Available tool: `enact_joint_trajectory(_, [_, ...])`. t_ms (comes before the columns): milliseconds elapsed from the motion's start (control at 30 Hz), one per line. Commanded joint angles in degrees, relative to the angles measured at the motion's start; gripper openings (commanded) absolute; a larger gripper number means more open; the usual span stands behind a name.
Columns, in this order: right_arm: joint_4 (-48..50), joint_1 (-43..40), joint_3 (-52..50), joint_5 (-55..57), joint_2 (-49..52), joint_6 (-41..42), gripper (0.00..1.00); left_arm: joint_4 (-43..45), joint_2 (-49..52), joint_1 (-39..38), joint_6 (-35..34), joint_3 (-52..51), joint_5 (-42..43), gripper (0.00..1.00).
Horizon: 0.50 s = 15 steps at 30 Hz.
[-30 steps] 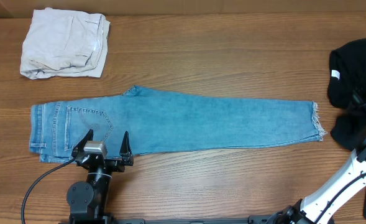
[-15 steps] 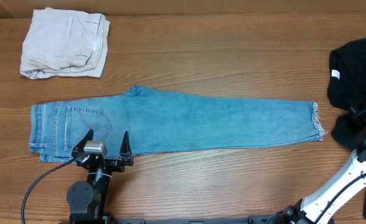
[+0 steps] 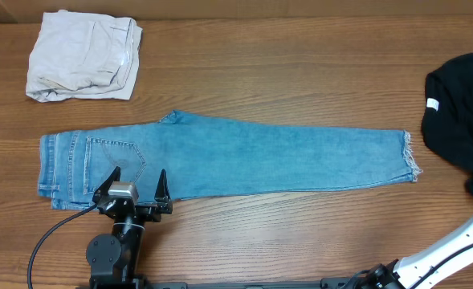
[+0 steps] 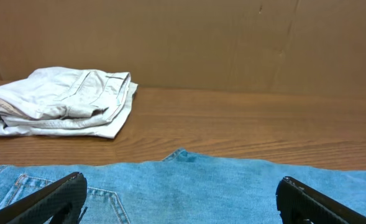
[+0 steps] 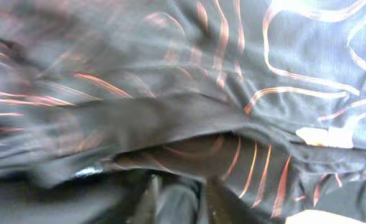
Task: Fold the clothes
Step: 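Push the black clothing aside and reach toward the jeans hem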
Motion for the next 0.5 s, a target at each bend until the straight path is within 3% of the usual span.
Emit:
enact_joint_trajectory(0, [-1.1,2.4,7.2,-12.5,-7.6,-6.7,0.96,-0.2,-0.5,0.3,0.9,-0.2,-0.3,1.00])
enact_joint_trajectory(100, [-3.8,4.4,7.7,-21.1,-9.6,-11.8,1.00,-0.2,-0.5,0.3,0.9,-0.2,-0.3,1.00])
enact_joint_trajectory(200, [-7.5,7.3,6.2,-29.2,-9.3,-23.1,1.00,-0.2,-0.5,0.3,0.9,-0.2,-0.3,1.00])
enact_joint_trajectory(467, [-0.1,15.3,-10.6,-30.2,-9.2,-35.7,1.00,-0.2,-0.5,0.3,0.9,-0.2,-0.3,1.00])
